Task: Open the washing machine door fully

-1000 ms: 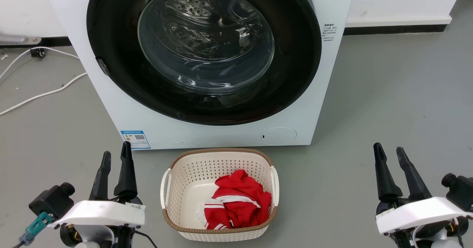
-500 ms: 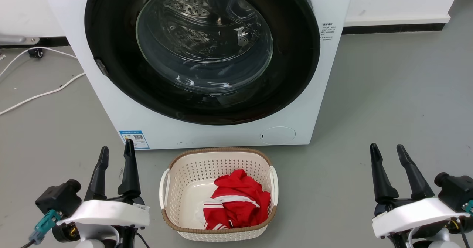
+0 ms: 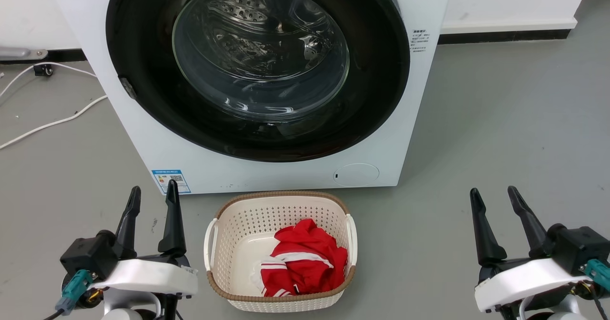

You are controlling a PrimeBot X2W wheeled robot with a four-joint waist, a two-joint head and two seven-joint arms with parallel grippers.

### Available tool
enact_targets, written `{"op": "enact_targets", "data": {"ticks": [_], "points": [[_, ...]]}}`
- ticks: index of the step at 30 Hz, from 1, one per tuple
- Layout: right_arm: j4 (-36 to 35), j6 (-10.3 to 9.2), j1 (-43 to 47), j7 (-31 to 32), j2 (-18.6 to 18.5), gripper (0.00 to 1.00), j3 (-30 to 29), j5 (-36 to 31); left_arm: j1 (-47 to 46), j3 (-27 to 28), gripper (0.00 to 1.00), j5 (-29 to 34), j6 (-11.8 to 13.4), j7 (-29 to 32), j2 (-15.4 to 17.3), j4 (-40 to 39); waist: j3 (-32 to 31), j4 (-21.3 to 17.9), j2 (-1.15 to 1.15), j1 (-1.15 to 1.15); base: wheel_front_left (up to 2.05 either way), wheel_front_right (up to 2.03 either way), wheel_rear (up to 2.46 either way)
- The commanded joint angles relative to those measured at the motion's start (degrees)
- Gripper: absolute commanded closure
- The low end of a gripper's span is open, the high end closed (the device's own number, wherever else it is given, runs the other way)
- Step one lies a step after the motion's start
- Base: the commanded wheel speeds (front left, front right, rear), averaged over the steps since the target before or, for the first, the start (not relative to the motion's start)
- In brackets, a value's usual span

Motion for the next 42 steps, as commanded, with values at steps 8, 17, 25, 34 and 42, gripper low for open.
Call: {"op": "enact_targets", "data": {"ticks": [8,17,25,34,42], "points": [[-0.8,0.0,0.5,0.1,0.2,0.0,0.2,-4.2,0.6,-0.7,0.0,5.1,0.3,-1.4,0.0,0.2,-0.2,0.0,0.0,0.0,0.0,0.0,0.0],[-1.2,-0.01,0.5,-0.2,0.2,0.0,0.6,-7.4,0.7,-1.2,0.0,9.2,0.6,-2.3,0.0,0.5,-0.1,0.1,0.0,0.0,0.0,0.0,0.0],[-1.3,-0.01,0.7,-0.8,0.3,0.0,0.8,-9.8,0.8,-1.4,0.0,12.5,0.8,-3.2,-0.1,0.6,-0.1,0.2,0.0,0.0,0.0,0.0,0.0],[-1.2,-0.01,1.1,-1.4,0.3,0.0,1.1,-11.7,0.9,-1.9,0.0,15.1,0.8,-3.9,-0.1,0.6,0.0,0.4,0.0,0.0,0.0,0.0,0.0],[-0.6,-0.01,1.1,-1.4,0.3,0.0,1.0,-10.7,1.0,-1.9,0.0,14.5,1.0,-3.9,-0.1,1.0,0.0,0.6,0.0,0.0,0.0,0.0,0.0]]}}
